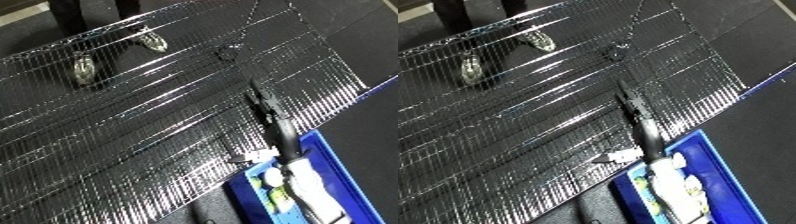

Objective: Pick up the object and place it into the box

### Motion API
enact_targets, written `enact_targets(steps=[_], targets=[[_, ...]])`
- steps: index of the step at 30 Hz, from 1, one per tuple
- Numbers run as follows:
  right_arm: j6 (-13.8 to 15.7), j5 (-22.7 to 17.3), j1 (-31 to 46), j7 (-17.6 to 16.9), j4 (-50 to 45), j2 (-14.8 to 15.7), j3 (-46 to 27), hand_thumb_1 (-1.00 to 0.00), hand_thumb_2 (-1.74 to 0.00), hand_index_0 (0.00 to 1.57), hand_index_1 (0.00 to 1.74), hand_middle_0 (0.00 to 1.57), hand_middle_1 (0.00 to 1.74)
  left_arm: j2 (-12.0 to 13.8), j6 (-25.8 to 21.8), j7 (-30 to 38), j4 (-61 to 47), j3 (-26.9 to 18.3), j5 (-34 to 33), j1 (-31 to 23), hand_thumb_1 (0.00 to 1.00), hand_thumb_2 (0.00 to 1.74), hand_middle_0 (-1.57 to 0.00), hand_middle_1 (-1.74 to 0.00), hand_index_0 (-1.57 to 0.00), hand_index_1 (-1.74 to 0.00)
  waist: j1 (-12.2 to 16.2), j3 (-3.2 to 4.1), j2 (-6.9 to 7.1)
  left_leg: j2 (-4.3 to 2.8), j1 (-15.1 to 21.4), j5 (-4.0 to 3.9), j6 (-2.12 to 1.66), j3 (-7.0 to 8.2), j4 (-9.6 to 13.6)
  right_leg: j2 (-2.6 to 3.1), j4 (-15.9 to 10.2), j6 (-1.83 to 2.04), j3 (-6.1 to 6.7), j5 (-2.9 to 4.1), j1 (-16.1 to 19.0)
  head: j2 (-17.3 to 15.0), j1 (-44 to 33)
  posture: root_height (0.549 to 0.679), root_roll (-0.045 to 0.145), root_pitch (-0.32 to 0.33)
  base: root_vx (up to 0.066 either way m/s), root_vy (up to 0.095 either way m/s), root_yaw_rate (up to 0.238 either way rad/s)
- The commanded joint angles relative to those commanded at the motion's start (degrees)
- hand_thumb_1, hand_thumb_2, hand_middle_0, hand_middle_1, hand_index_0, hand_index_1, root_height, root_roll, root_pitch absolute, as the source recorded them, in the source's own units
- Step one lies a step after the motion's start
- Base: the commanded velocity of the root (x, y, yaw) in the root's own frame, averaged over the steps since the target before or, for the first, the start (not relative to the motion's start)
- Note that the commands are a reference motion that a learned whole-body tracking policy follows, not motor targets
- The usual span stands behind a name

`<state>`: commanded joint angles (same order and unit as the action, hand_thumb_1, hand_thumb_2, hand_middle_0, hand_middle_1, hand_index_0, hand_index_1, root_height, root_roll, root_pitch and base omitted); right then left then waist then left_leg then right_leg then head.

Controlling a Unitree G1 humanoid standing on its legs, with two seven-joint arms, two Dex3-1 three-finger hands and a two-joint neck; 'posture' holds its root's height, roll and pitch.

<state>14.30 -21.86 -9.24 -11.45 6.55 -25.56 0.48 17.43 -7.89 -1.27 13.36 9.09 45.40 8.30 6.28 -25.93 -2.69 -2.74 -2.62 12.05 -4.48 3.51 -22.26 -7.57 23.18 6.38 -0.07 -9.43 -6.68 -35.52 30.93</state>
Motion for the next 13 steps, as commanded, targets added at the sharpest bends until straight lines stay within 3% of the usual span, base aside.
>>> enact_targets(steps=[6,7,11,13], targets=[[0.0,0.0,0.0,0.0,0.0,0.0,0.0,0.00,0.00,0.00,0.00,0.00,0.00,0.0,0.0,0.0,0.0,0.0,0.0,0.0,1.00,1.74,-1.57,-1.74,-1.57,-1.74,-0.1,-0.01,0.01,0.00,0.0,-0.02,0.00,-0.02,0.0,0.00,0.0,0.00,-0.02,0.00,0.0,0.2,-0.6,0.670,0.047,-0.098,0.000,-0.002,0.004],[-0.2,0.0,-0.4,0.0,-0.2,0.3,0.6,0.00,0.00,0.00,0.00,0.00,0.00,0.2,0.4,0.0,0.0,-0.3,-0.3,0.3,1.00,1.74,-1.57,-1.74,-1.57,-1.74,-0.7,-0.21,0.27,-0.03,-0.5,-0.31,-0.02,-0.51,-0.2,0.20,0.4,-0.16,-0.45,-0.19,0.1,2.9,-9.4,0.670,0.045,-0.098,0.000,-0.148,0.417],[-0.6,-0.2,-1.7,-0.1,-0.8,1.8,3.0,0.00,0.00,0.00,0.00,0.00,0.00,1.2,1.9,-0.3,-0.3,-1.5,-1.4,1.2,1.00,1.74,-1.57,-1.74,-1.57,-1.74,-3.5,-0.85,1.56,-0.29,-2.8,-1.42,-0.19,-2.42,-1.2,1.14,1.8,-0.89,-2.11,-0.98,0.1,3.1,-9.9,0.669,0.034,-0.097,0.004,-0.154,0.413],[-0.6,-0.2,-1.7,-0.1,-0.8,2.0,3.1,0.00,0.00,0.00,0.00,0.00,0.00,1.5,2.0,-0.4,-0.4,-1.6,-1.4,1.1,1.00,1.74,-1.57,-1.74,-1.57,-1.74,-3.7,-0.78,1.69,-0.35,-2.9,-1.43,-0.23,-2.44,-1.3,1.21,1.9,-0.94,-2.11,-1.02,0.0,3.1,-10.3,0.669,0.033,-0.096,0.008,-0.009,0.015]])
